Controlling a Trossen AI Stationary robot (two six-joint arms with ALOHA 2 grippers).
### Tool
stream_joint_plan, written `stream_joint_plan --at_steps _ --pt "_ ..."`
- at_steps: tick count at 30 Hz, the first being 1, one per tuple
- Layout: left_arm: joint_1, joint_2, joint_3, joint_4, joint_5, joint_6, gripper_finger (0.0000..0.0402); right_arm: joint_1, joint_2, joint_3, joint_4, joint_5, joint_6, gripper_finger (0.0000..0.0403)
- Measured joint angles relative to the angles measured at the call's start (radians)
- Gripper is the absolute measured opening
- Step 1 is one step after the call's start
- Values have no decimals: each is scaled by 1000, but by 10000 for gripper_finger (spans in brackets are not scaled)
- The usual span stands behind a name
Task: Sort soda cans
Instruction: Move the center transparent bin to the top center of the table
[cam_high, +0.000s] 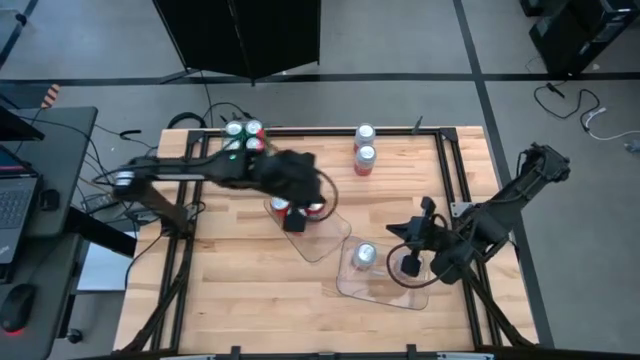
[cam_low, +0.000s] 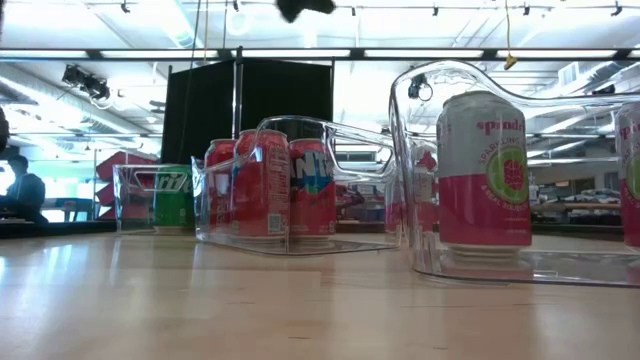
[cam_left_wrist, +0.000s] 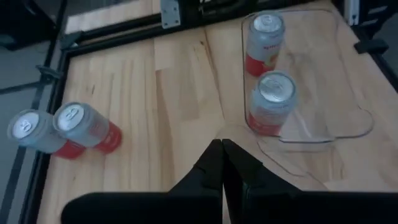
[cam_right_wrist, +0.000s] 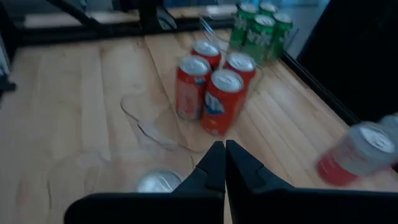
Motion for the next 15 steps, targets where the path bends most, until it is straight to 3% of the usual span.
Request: stream_joint_plan --at_steps 6,10,15 --pt "-23 -258 -353 89 14 -47 1 -74 0 -126 393 -15 -224 0" --pt "-27 -381 -555 72 1 -187 1 -126 0 -212 623 -71 -358 0" --pt "-26 -475 -744 43 -73 -371 1 -188 0 -280 754 -150 -408 0"
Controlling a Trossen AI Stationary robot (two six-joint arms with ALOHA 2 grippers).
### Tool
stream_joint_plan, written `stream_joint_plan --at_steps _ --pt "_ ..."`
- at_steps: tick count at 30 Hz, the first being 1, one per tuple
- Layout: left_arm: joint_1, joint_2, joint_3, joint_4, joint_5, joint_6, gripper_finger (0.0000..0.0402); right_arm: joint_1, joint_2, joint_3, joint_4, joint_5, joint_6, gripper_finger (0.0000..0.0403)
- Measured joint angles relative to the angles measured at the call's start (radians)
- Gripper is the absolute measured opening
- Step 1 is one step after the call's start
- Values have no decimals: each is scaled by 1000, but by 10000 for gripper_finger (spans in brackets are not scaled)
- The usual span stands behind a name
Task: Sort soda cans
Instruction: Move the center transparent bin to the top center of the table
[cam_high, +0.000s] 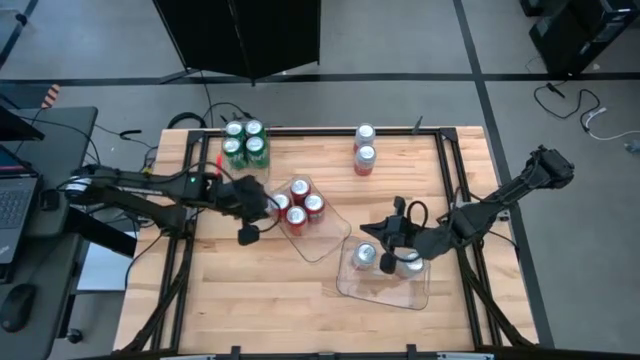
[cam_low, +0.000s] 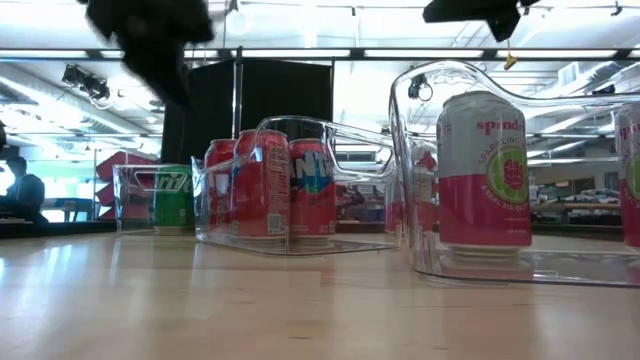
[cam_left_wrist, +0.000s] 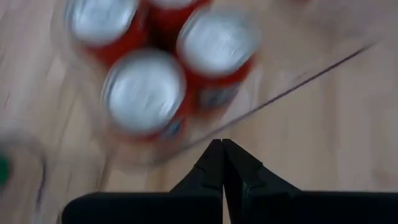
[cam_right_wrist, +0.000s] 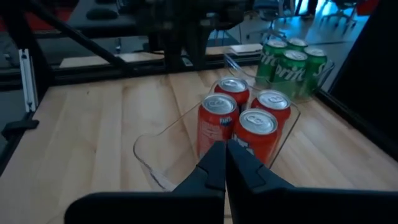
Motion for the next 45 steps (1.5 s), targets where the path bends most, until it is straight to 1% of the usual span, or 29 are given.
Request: stream_joint_plan --at_steps 6,10,16,19,22,24,26,29,31,33,37,39,42,45 --pt "2 -7 -152 10 -165 -114 0 -30 0 -11 18 -30 -1 0" --pt "23 -5 -232 135 -216 -128 0 -37 0 -11 18 -35 -8 0" --pt "109 8 -308 338 -222 -92 0 -41 0 -11 19 -49 -9 0" --pt "162 14 -324 433 -227 -71 0 -41 0 -11 20 -49 -10 0" --pt "213 16 -330 513 -227 -23 0 -44 0 -11 22 -49 -9 0" --pt "250 30 -326 594 -225 17 0 -49 0 -11 23 -55 -10 0" --pt "288 33 -328 630 -210 50 0 -61 0 -11 30 -84 -10 0" --pt "340 41 -305 668 -156 87 0 -86 0 -11 68 -164 -36 0" --pt "361 32 -276 657 -122 115 0 -103 9 -5 116 -231 -76 0" --pt "367 19 -246 639 -79 145 0 -113 34 21 121 -299 -109 0" --pt "347 -28 -197 534 1 196 0 -134 134 111 98 -422 -161 0" --pt "323 -58 -191 472 19 217 0 -141 195 174 43 -468 -172 0" --pt "271 -101 -192 370 19 225 0 -150 292 287 -87 -485 -174 0" --pt "209 -155 -193 311 -41 199 0 -161 397 417 -226 -518 -174 0"
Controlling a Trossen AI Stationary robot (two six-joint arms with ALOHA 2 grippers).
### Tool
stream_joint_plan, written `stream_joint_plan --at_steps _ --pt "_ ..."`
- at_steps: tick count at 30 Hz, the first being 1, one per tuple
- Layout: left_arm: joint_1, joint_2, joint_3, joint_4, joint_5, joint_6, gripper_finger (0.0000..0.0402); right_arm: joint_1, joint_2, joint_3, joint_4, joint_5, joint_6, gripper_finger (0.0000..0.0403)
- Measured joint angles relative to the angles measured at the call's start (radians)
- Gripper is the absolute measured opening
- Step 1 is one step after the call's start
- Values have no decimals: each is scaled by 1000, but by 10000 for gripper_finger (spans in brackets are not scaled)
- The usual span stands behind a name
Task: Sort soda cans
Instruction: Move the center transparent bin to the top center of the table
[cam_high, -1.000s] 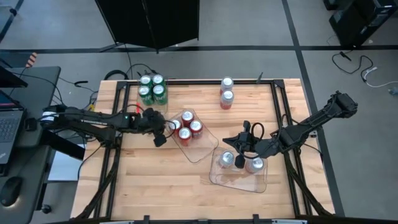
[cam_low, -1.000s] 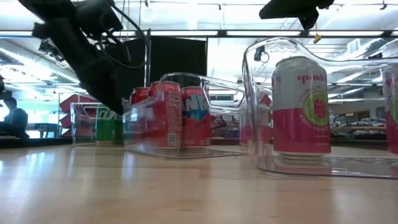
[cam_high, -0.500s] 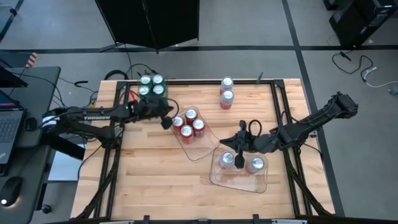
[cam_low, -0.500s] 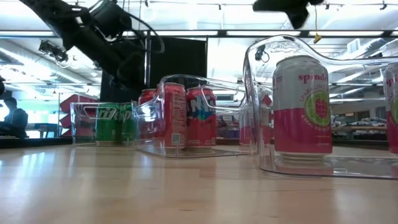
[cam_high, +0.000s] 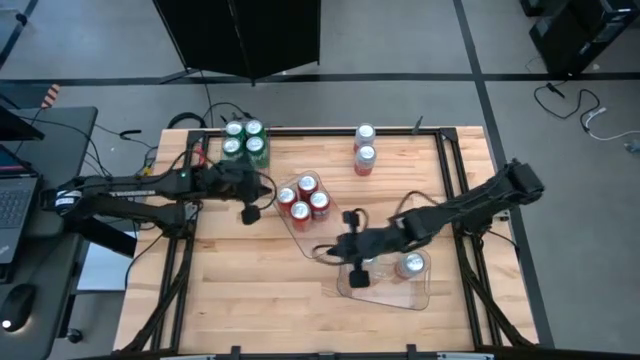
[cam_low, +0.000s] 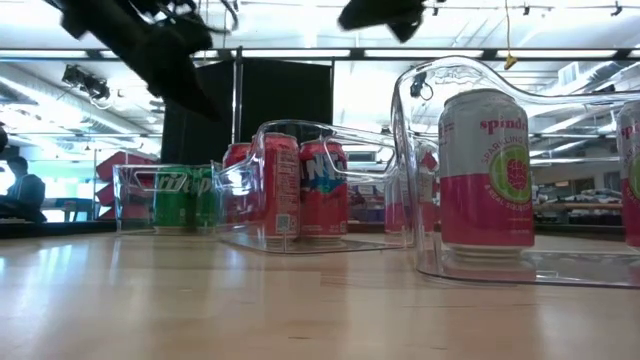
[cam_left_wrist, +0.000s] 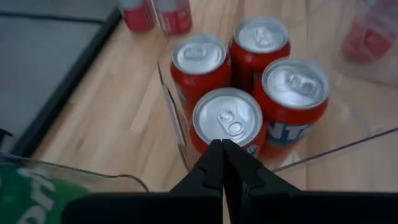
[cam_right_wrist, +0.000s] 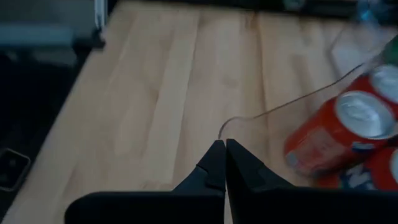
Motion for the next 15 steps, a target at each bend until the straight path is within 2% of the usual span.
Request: stream_joint_plan --at_steps 3,9,15 --pt "-63 -65 0 -16 -75 -26 0 -11 109 137 -122 -47 -15 0" --pt "-153 -183 0 -21 -124 -76 0 -34 309 394 -381 -135 -59 0" --pt "-197 -235 0 -75 -178 -102 0 -56 461 580 -592 -147 -71 0"
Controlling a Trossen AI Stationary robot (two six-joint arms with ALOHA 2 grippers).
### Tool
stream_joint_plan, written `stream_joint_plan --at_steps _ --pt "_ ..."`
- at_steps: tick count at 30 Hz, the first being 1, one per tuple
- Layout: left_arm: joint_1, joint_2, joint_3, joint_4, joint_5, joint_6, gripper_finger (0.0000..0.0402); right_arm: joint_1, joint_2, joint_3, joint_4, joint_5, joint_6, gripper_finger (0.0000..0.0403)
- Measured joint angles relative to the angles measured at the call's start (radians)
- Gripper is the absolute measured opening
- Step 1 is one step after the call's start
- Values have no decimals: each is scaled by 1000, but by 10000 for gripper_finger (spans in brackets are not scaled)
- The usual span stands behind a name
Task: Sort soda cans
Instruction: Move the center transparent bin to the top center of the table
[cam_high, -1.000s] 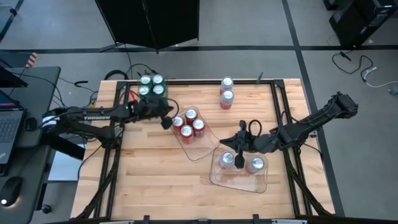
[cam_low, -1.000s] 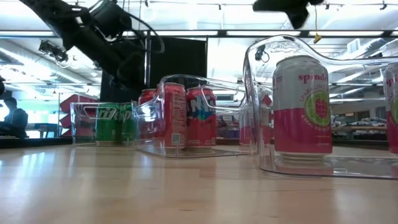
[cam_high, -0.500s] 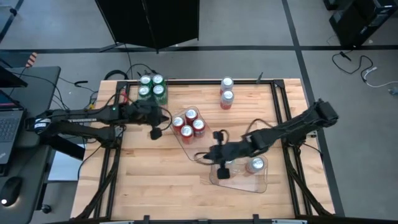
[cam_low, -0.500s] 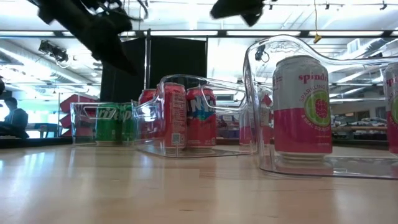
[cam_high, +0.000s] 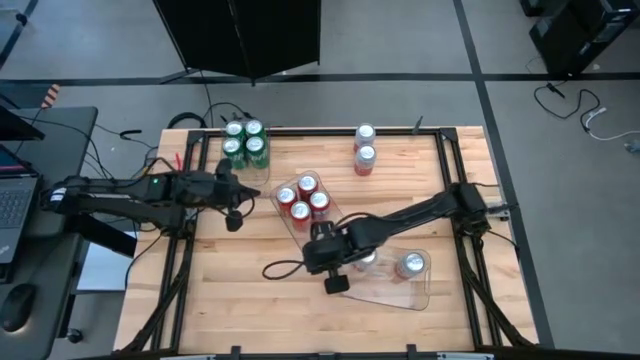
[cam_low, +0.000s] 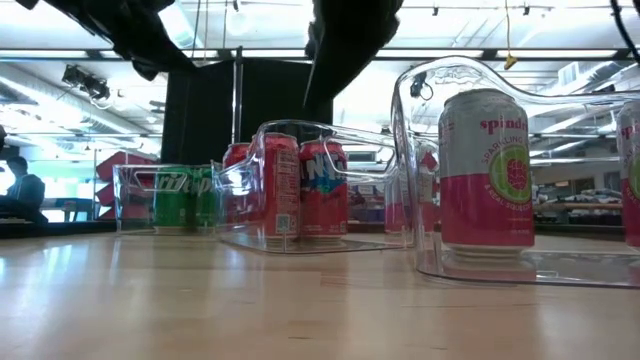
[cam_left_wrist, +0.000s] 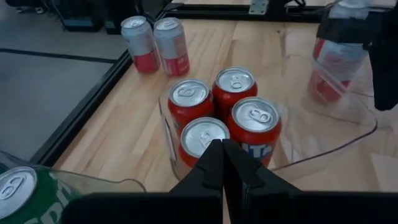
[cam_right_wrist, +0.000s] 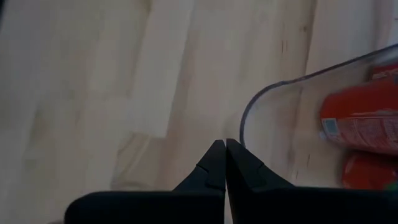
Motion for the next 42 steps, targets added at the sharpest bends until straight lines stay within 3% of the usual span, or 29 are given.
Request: stream_joint_plan --at_steps 8,19,34,42 --pt "-27 0 0 -19 -12 -4 0 -48 92 68 -8 -7 57 0" --pt "-39 0 0 -28 -23 -13 0 -115 109 67 149 90 88 0" --pt "-39 0 0 -38 -23 -27 0 -300 107 66 290 97 -60 0" --pt "-47 3 -46 -8 60 -16 0 -298 1 67 31 -14 -129 0"
